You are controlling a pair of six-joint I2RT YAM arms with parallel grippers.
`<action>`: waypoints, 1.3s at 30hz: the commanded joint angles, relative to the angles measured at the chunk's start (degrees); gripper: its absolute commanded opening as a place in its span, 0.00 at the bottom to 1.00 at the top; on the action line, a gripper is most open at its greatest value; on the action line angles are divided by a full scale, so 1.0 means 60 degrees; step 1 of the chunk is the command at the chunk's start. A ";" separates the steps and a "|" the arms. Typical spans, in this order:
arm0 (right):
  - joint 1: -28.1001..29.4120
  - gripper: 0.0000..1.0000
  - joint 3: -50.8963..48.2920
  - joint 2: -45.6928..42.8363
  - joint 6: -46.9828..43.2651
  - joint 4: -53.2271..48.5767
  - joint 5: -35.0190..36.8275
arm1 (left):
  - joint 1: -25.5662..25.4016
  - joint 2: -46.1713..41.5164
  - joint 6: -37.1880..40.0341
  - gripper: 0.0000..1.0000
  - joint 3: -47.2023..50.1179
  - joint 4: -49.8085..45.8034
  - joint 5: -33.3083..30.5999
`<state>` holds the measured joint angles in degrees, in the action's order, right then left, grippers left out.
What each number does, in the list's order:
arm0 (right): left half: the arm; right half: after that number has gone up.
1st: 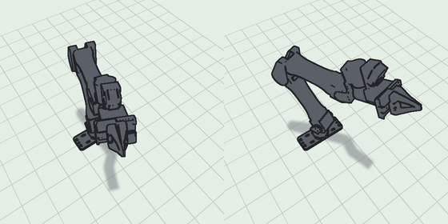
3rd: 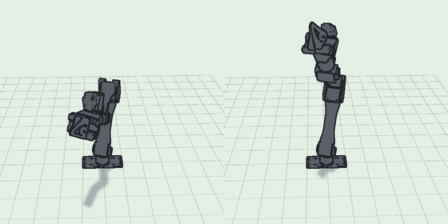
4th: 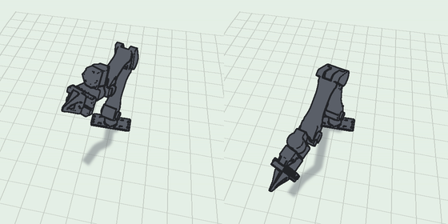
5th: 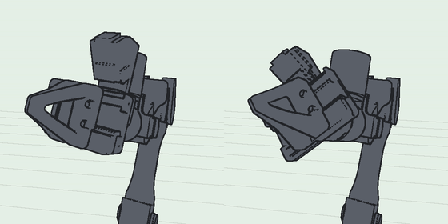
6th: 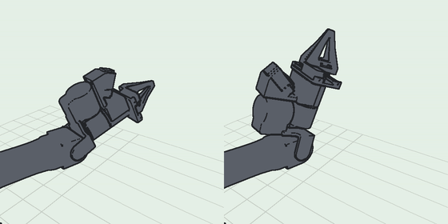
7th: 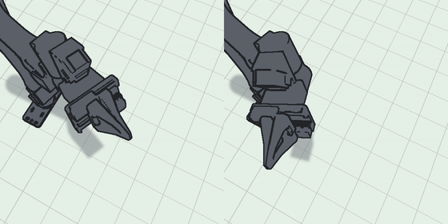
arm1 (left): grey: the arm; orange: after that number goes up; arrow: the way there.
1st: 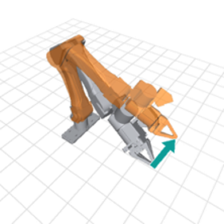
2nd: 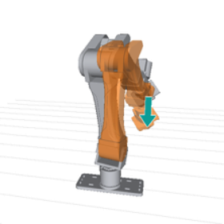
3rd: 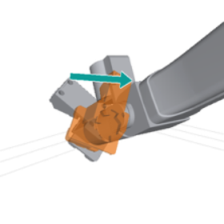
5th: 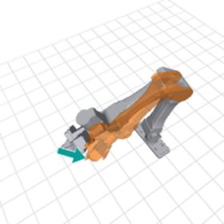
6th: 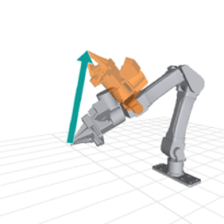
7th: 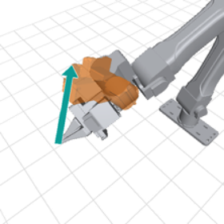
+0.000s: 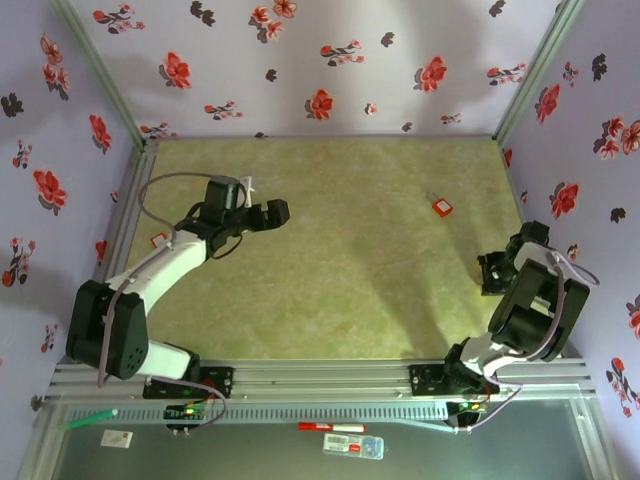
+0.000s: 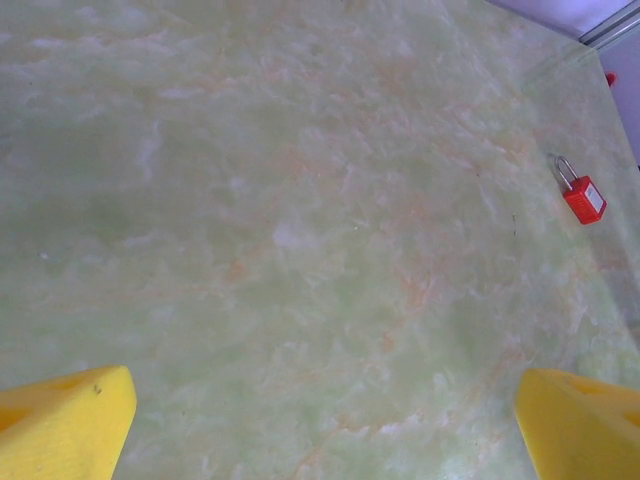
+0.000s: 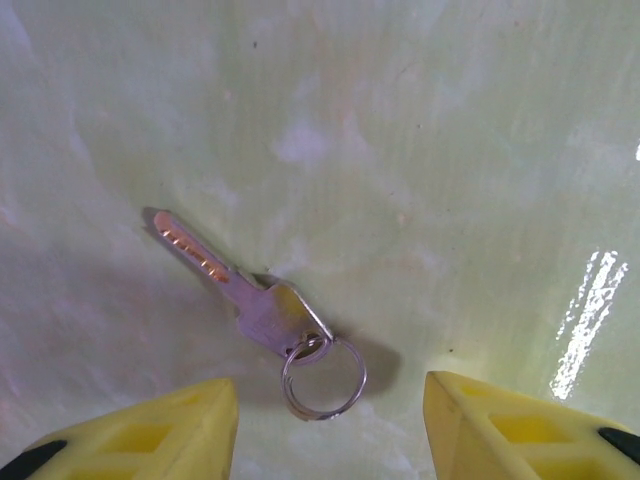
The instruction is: Unlock with the key
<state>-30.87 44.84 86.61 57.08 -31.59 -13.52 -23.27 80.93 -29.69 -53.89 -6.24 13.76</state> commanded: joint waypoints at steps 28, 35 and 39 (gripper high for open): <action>0.0029 0.00 0.0778 0.0903 -0.0777 -0.0507 0.0583 | -0.0386 0.0443 0.0218 0.92 -0.0716 -0.0235 0.0132; 0.0629 0.00 0.1194 0.0498 -0.1647 -0.1132 0.0136 | -0.0860 0.0670 0.0035 0.91 -0.0859 -0.0058 0.0153; 0.1293 0.00 0.1359 0.0110 -0.1946 -0.1640 0.0018 | -0.1138 0.0858 -0.0257 0.91 -0.0919 0.0218 0.0221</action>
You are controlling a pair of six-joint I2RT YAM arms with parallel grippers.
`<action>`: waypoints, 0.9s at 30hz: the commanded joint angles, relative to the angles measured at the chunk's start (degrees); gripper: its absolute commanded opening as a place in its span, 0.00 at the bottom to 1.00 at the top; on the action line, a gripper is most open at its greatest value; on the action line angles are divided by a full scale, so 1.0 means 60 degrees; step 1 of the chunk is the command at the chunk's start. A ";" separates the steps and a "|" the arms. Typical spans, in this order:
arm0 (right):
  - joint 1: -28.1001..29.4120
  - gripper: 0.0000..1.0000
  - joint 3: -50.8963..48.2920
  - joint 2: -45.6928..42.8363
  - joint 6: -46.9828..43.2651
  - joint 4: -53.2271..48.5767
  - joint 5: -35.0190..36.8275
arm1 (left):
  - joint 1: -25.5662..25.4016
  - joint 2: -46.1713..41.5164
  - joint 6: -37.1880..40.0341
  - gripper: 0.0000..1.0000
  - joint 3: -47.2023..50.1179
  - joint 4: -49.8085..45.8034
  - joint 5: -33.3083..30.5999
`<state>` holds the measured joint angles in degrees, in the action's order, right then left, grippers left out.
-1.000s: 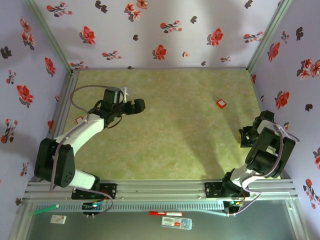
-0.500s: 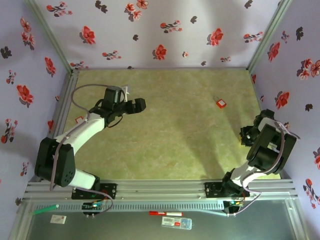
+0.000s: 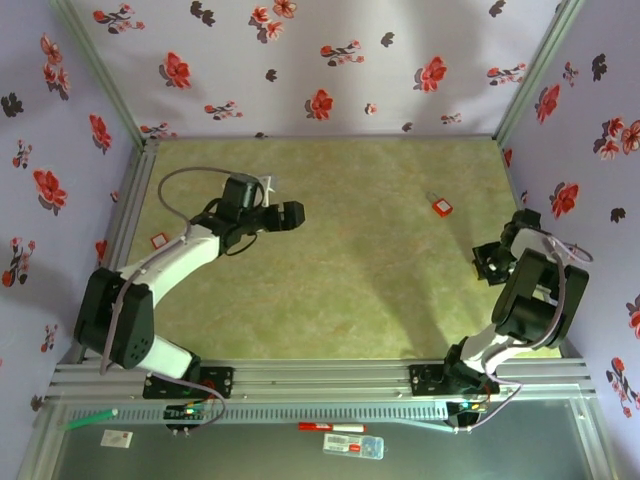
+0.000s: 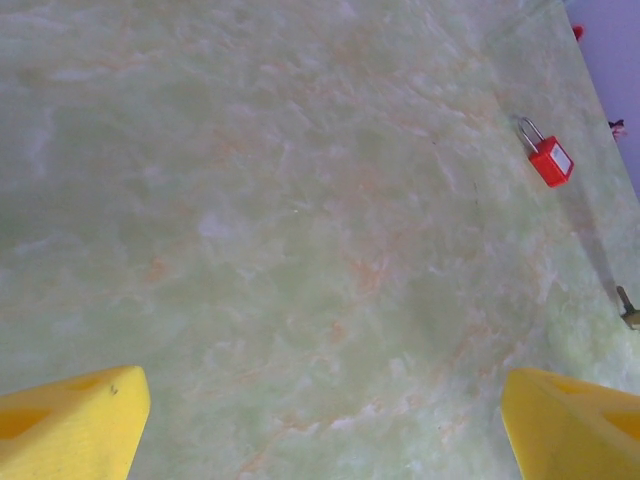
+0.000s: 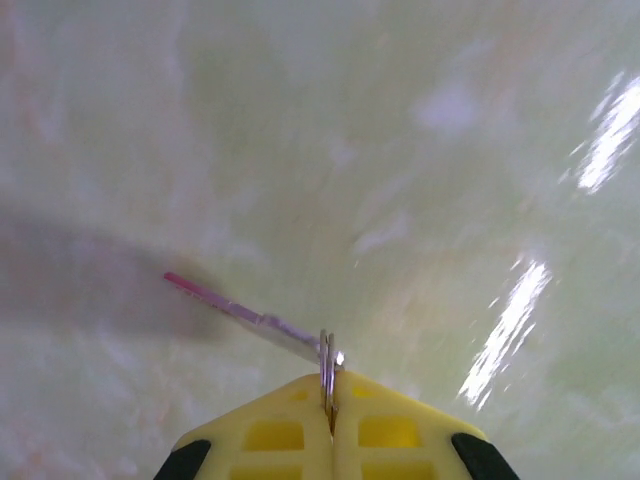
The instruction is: Unlock with the key
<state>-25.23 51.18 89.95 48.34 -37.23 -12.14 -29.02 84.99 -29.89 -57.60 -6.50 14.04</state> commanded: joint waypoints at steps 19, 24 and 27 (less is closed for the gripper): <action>0.5040 0.00 0.1405 -0.2166 0.1639 0.1040 -0.2174 | -0.0335 0.1430 -0.7237 0.89 -0.0954 0.3332 0.2734; 0.6495 0.00 0.2089 -0.1689 0.2531 0.2772 -0.2354 | -0.0614 0.1931 -1.0480 0.88 -0.0550 0.5561 0.2935; 0.7196 0.00 0.2586 -0.1314 0.2699 0.3514 -0.2335 | -0.0867 0.2235 -1.2134 0.87 -0.0343 0.6679 0.2846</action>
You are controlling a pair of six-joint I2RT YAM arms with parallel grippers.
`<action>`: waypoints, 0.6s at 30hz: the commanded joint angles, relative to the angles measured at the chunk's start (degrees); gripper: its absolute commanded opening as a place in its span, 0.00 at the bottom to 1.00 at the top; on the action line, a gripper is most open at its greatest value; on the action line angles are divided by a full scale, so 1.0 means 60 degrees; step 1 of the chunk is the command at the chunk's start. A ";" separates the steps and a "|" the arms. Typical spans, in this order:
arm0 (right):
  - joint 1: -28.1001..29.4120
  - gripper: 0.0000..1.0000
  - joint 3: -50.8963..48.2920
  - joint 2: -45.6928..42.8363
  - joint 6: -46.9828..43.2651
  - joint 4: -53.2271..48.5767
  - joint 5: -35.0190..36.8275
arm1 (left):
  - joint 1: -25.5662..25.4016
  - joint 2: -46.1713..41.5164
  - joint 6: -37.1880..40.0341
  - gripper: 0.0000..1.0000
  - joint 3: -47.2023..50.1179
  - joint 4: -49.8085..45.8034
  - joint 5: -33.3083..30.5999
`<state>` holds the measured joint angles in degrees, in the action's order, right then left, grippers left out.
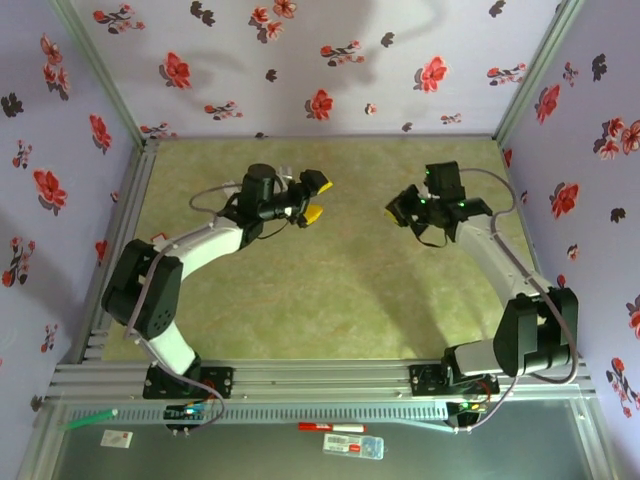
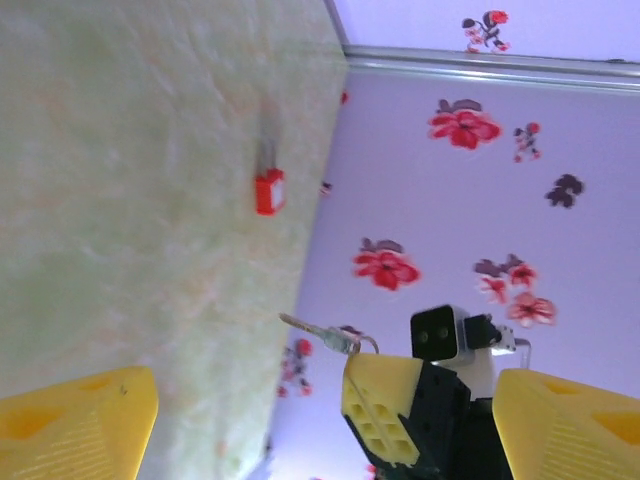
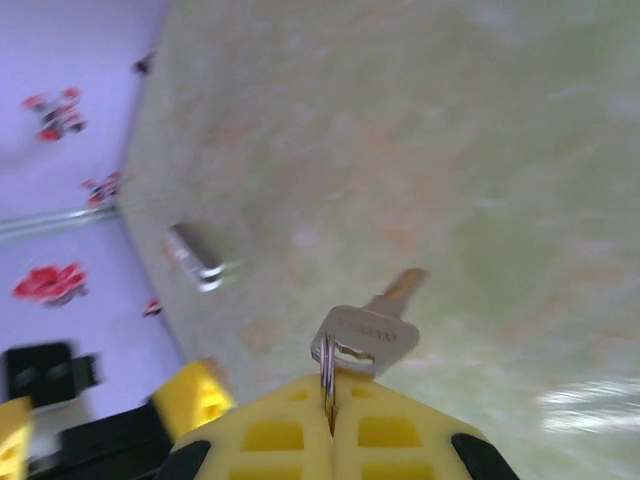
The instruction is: Unlock with the key
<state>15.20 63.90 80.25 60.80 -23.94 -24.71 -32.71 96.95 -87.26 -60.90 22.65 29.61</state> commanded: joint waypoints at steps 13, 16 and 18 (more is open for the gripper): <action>0.1896 0.00 0.0376 0.0946 0.1061 0.3653 -0.0514 | -0.0478 0.0710 -0.5125 0.83 0.0442 0.3031 -0.0334; 0.2058 0.00 0.0379 0.0865 0.0976 0.3742 -0.0504 | -0.0472 0.0719 -0.5151 0.82 0.0504 0.2851 -0.0265; 0.2153 0.00 0.0345 0.0829 0.0956 0.3799 -0.0531 | -0.0466 0.0744 -0.5204 0.81 0.0581 0.2841 -0.0262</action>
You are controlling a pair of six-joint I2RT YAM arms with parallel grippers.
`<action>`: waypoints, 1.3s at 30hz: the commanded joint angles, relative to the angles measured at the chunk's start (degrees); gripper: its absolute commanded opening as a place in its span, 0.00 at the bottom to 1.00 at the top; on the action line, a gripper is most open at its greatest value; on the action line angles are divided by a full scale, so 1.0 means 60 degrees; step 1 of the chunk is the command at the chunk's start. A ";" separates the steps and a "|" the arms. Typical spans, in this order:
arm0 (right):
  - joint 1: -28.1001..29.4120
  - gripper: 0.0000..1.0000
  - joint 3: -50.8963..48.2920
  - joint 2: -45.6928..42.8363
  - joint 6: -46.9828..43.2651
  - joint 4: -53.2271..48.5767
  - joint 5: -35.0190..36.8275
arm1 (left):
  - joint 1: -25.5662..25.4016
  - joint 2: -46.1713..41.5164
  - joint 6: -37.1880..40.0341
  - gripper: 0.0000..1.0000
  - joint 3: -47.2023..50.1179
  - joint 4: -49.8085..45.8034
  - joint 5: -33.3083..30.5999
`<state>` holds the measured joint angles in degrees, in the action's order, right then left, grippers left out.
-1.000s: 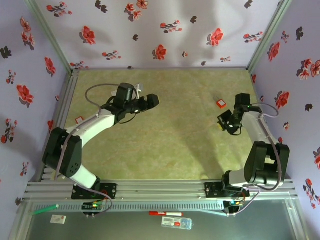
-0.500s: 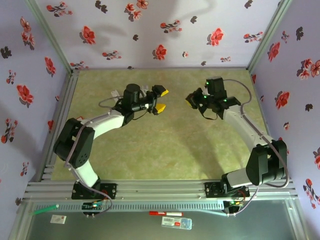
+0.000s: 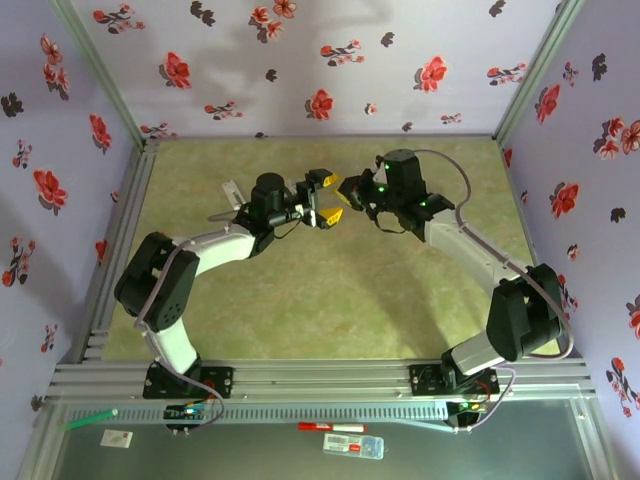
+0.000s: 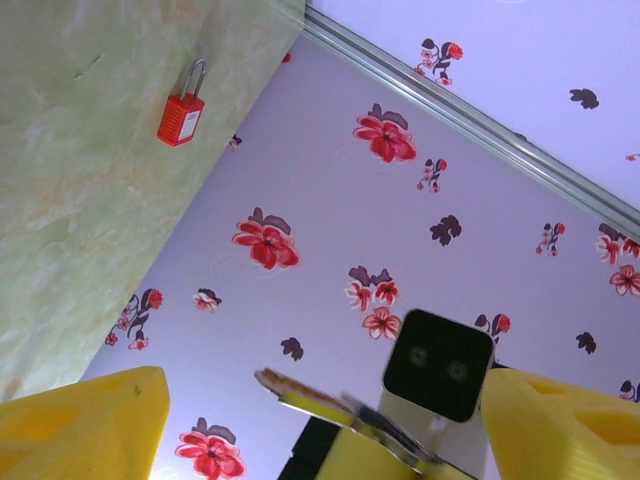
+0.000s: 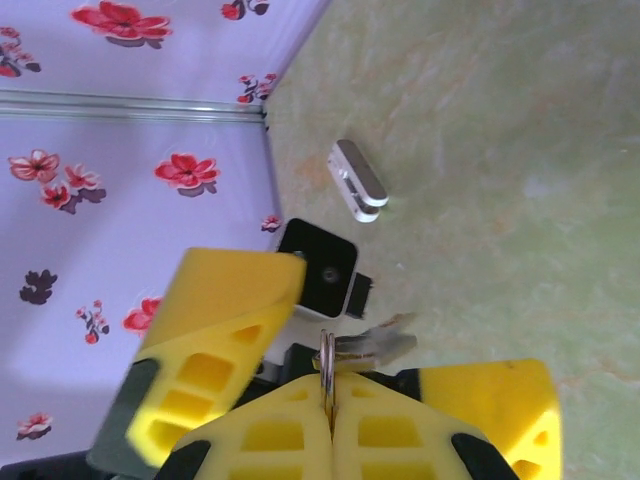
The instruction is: Unlock with the key
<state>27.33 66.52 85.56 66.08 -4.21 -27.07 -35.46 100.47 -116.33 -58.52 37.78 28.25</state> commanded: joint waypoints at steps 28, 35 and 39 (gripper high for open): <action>0.0572 0.00 -0.0341 -0.0262 -0.0976 0.0379 -0.1011 | 0.0527 0.0347 -0.0336 0.00 0.0088 0.0779 0.0162; 0.0572 0.54 -0.1163 -0.0430 0.1341 0.3142 -0.0448 | 0.0892 -0.0431 0.2596 0.00 -0.0425 -0.0658 -0.0014; 0.0763 0.60 -0.1812 -0.0616 0.2777 0.5196 0.0340 | 0.1018 -0.1114 0.5382 0.00 -0.1152 -0.2479 -0.0158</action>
<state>30.76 57.04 83.94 74.26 13.76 -28.88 -30.11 98.74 -99.66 -60.66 30.00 27.97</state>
